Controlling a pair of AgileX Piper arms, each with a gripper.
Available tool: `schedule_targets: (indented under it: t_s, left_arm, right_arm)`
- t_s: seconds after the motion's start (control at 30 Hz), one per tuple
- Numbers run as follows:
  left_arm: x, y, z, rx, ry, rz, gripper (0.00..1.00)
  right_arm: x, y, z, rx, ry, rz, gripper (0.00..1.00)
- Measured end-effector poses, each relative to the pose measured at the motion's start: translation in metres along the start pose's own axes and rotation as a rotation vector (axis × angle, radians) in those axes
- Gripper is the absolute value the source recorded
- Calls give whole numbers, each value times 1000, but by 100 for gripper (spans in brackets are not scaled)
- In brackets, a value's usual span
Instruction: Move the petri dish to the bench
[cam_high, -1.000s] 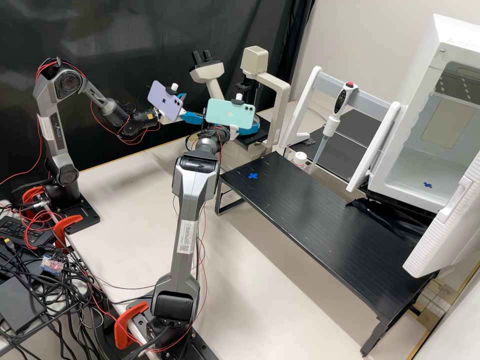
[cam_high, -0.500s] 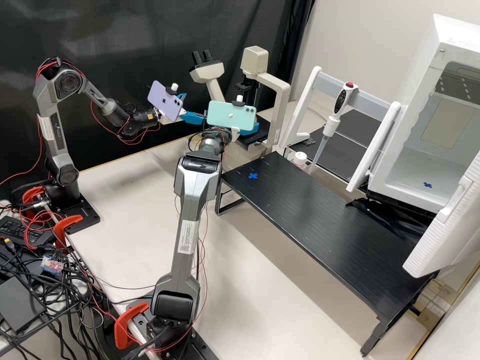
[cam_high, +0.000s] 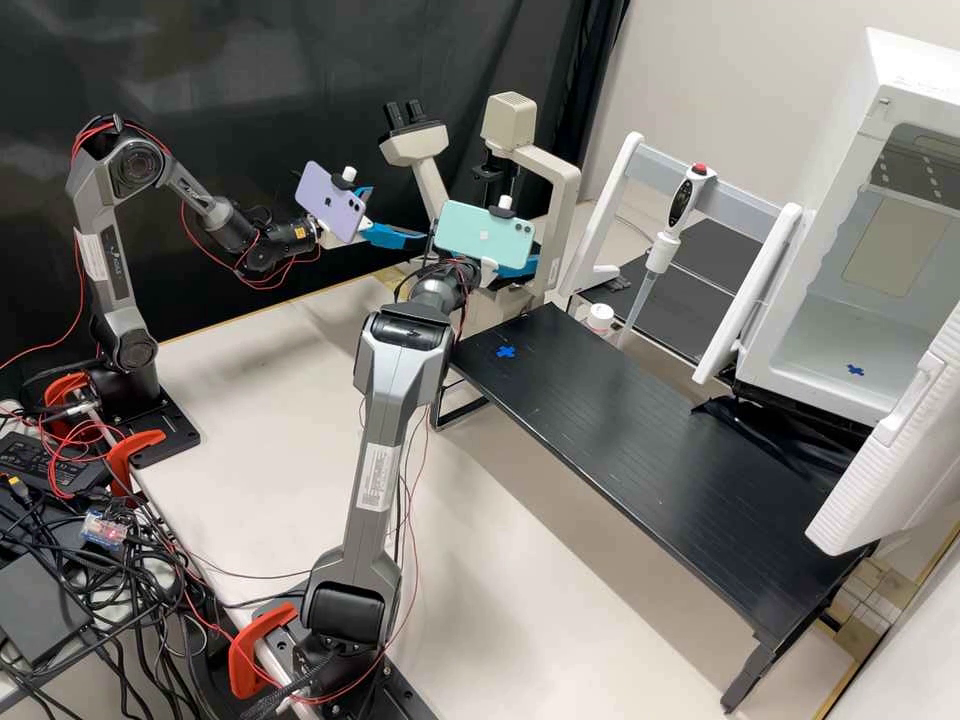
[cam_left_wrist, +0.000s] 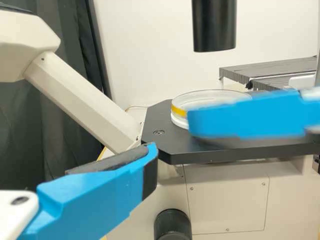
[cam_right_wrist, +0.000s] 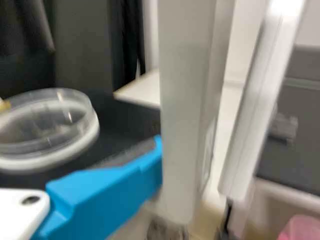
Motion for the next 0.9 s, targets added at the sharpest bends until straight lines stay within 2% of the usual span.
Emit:
schedule_targets:
  t_s: [0.2, 0.5, 0.67, 0.8, 0.83, 0.9]
  left_arm:
    - [0, 0, 0, 0, 0, 0, 100]
    - [0, 0, 0, 0, 0, 0, 100]
    - [0, 0, 0, 0, 0, 0, 100]
    - [0, 0, 0, 0, 0, 0, 100]
    - [0, 0, 0, 0, 0, 0, 100]
    - [0, 0, 0, 0, 0, 0, 100]
  right_arm:
    - [-1, 2, -1, -4, 4, 8, 100]
    - [-5, -5, -9, -34, 13, 20, 100]
    - [-10, -9, -18, -85, 29, 31, 100]
    - [-12, -11, -27, -107, 41, 42, 100]
    - [-13, -12, -32, -132, 50, 44, 100]
    - [-14, -11, -38, -156, 61, 49, 100]
